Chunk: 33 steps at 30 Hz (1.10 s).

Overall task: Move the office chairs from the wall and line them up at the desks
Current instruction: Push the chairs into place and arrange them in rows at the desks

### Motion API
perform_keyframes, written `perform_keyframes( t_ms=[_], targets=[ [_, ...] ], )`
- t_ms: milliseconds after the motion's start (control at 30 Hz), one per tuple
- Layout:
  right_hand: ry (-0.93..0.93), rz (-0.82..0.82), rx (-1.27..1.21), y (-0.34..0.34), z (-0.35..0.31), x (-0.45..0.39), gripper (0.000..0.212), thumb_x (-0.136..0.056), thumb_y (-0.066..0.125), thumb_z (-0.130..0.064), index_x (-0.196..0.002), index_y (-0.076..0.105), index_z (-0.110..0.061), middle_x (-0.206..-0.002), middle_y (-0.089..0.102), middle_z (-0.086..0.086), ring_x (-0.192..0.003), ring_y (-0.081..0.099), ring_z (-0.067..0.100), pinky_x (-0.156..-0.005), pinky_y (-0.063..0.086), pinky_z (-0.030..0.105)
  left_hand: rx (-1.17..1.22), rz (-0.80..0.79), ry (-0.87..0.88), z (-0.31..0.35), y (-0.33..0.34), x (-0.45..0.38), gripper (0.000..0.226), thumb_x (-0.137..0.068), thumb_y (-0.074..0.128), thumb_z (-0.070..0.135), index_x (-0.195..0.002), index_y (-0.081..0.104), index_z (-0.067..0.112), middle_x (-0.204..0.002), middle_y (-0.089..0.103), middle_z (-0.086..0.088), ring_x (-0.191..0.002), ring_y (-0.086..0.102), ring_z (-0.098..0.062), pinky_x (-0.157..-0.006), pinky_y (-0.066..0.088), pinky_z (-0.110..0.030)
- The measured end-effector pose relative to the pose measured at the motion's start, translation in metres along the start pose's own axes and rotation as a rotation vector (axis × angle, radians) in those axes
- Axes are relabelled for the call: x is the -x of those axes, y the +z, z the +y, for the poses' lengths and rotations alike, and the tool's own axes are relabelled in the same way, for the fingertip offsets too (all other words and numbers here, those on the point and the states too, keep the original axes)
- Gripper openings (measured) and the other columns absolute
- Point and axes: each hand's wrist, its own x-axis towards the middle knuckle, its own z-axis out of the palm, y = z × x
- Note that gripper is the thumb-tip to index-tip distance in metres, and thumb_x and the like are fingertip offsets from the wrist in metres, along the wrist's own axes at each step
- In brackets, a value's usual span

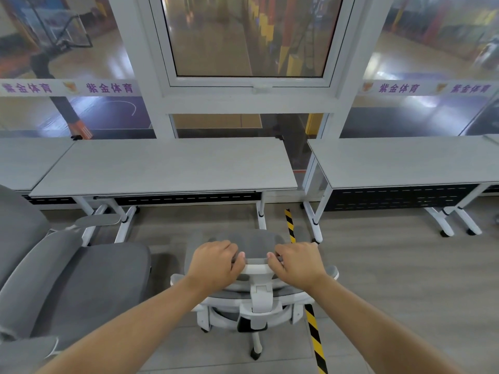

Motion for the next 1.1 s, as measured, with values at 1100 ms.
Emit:
perform_keyframes(
  t_ms=[1100],
  targets=[
    [0.024, -0.045, -0.005, 0.000, 0.007, -0.005, 0.049, -0.095, 0.036, -0.048, -0.054, 0.044, -0.023, -0.045, 0.038, -0.007, -0.040, 0.035, 0.011, -0.043, 0.016, 0.025, -0.009, -0.002, -0.025, 0.004, 0.005, -0.012, 0.039, -0.096, 0.037, 0.039, -0.064, 0.054, 0.024, -0.058, 0.043, 0.010, -0.050, 0.040, -0.011, -0.051, 0.033, -0.027]
  ],
)
